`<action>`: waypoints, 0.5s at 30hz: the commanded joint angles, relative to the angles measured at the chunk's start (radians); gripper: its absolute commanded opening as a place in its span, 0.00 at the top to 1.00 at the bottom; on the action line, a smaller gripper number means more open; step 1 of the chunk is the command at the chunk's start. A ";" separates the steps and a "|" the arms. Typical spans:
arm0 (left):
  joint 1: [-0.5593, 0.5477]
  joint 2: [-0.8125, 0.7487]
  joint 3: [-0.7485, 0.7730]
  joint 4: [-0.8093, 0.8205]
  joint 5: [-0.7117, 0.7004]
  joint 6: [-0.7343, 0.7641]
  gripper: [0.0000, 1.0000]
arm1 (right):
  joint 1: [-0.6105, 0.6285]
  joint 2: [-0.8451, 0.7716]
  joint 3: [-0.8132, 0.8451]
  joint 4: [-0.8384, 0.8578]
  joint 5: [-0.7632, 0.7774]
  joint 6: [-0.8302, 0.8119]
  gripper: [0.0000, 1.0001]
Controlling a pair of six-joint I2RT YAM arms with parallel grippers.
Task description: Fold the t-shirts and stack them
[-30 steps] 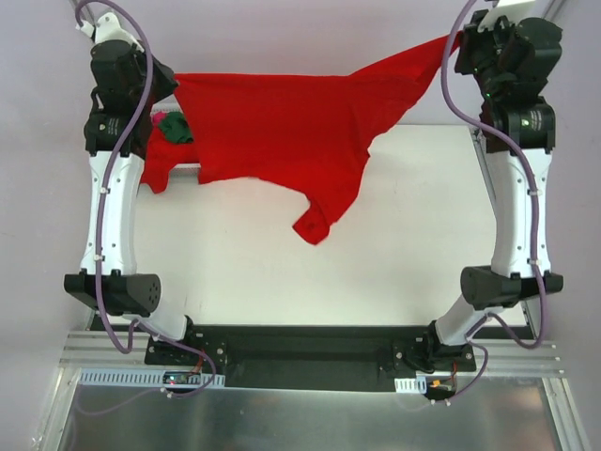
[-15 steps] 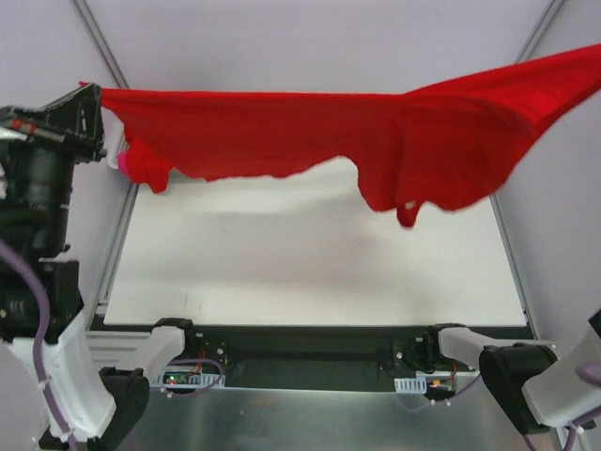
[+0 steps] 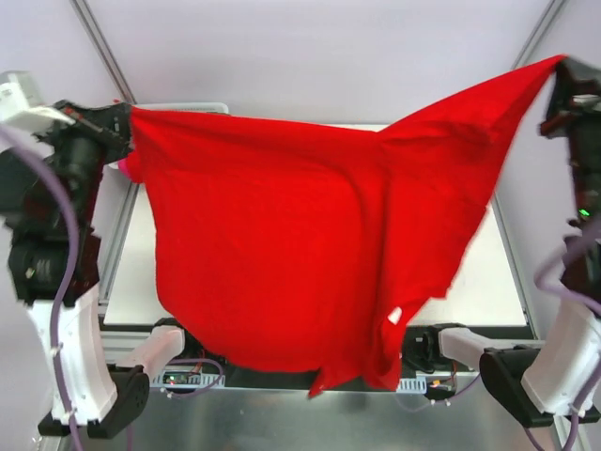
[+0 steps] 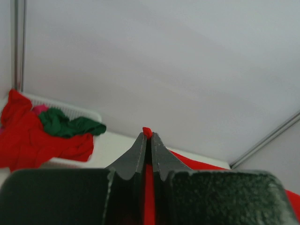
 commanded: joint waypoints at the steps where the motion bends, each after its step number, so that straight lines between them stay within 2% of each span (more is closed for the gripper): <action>1: 0.012 0.083 -0.127 0.035 -0.033 -0.020 1.00 | -0.001 -0.009 -0.225 0.089 0.016 -0.032 0.99; 2: 0.012 0.092 -0.199 0.055 -0.029 -0.032 1.00 | -0.001 -0.010 -0.318 0.125 0.016 -0.032 0.99; 4: 0.012 0.112 -0.288 0.155 -0.011 -0.046 1.00 | -0.001 0.002 -0.393 0.146 0.025 -0.031 0.99; 5: 0.012 0.118 -0.387 0.193 -0.006 -0.072 1.00 | -0.001 0.009 -0.435 0.168 0.024 -0.029 0.99; 9: 0.012 0.207 -0.626 0.389 -0.026 -0.133 1.00 | -0.002 0.098 -0.702 0.290 0.010 -0.032 0.99; 11: 0.012 0.270 -0.712 0.486 -0.035 -0.150 1.00 | -0.002 0.167 -0.749 0.348 0.016 -0.043 0.99; 15: 0.012 0.548 -0.720 0.623 -0.034 -0.154 1.00 | -0.005 0.428 -0.703 0.383 0.018 -0.070 0.99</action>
